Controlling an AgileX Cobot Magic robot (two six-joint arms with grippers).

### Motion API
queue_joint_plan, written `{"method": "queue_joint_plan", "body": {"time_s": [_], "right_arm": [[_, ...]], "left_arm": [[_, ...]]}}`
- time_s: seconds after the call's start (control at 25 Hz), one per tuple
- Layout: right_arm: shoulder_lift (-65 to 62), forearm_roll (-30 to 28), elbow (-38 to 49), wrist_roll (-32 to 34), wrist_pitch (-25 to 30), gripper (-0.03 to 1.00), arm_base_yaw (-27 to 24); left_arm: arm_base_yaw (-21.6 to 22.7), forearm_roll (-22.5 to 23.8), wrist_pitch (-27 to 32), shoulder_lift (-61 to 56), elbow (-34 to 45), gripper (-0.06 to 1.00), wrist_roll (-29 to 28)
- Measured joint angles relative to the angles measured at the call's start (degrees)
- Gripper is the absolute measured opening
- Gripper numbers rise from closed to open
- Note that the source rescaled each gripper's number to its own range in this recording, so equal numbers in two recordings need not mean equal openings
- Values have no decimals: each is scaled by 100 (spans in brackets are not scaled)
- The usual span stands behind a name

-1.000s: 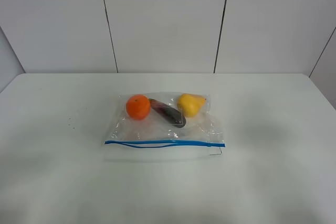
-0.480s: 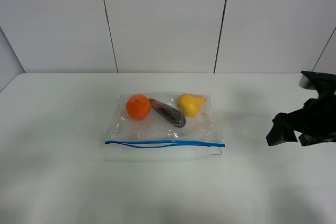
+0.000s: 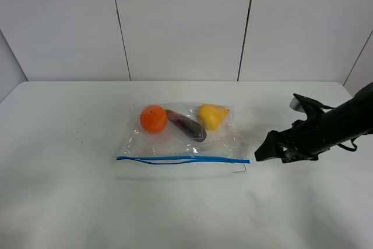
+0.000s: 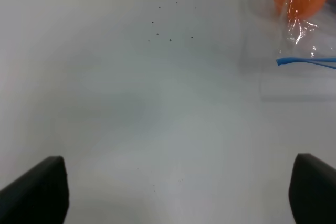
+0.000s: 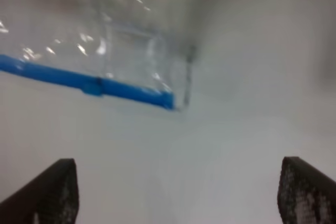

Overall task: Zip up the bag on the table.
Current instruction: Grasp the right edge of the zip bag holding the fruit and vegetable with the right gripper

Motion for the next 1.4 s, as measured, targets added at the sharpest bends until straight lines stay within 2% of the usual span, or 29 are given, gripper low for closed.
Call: {"method": "queue_joint_plan", "body": {"time_s": [0.16, 0.32, 0.72, 0.84, 1.24, 1.4], "right_arm": [[447, 1009, -48, -1012, 149, 85, 0], [879, 1347, -395, -1387, 541, 85, 0], [1735, 1412, -1031, -1403, 1179, 84, -14], [1984, 1484, -1128, -1466, 1450, 78, -53], [2029, 1675, -1133, -1615, 1542, 66, -115], [2029, 1682, -1133, -1615, 1551, 56, -240]], "left_arm": [[0, 0, 0, 0, 0, 100, 0], [0, 0, 0, 0, 0, 100, 0], [0, 0, 0, 0, 0, 100, 0], [0, 0, 0, 0, 0, 100, 0], [0, 0, 0, 0, 0, 100, 0], [0, 0, 0, 0, 0, 100, 0]]}}
